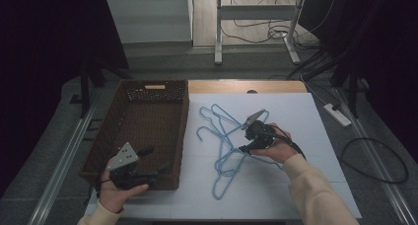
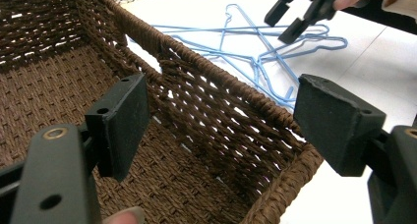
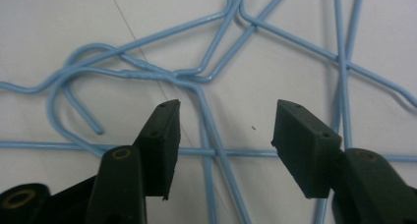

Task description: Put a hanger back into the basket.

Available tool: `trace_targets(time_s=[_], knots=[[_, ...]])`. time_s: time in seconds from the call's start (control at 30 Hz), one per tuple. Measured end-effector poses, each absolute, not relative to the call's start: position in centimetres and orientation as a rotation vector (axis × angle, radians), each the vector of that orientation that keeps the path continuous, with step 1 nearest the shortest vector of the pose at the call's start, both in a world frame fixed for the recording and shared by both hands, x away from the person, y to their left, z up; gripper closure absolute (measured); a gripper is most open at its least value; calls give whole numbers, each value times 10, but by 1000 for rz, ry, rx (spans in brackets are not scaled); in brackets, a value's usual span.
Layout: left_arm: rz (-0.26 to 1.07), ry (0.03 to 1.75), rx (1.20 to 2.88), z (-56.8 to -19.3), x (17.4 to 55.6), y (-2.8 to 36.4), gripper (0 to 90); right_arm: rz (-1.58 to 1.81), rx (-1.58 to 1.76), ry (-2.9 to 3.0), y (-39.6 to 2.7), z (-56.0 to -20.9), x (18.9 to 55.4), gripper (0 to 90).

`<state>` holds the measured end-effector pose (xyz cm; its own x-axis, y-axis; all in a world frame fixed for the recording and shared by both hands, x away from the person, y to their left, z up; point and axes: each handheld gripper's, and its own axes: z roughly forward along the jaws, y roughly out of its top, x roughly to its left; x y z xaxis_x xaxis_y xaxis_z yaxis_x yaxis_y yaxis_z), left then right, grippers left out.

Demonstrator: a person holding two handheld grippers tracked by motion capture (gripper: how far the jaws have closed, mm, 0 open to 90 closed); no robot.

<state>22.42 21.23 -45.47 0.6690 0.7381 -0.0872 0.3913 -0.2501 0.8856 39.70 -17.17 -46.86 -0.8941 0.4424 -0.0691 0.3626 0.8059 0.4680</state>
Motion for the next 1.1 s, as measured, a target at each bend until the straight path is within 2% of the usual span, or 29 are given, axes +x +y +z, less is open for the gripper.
trace_targets(time_s=[0.17, 0.5, 0.9, 1.1], knots=[[429, 892, 1871, -455, 225, 213, 221, 577, 620, 2895, -163, -479, 412, 518], [429, 891, 1874, -455, 225, 212, 221, 385, 516, 2974, -150, -488, 417, 642], [431, 890, 1874, -455, 224, 212, 220, 299, 492, 3106, -142, -490, 431, 817], [431, 889, 1873, -455, 224, 212, 220, 295, 532, 3149, -142, -490, 439, 861]])
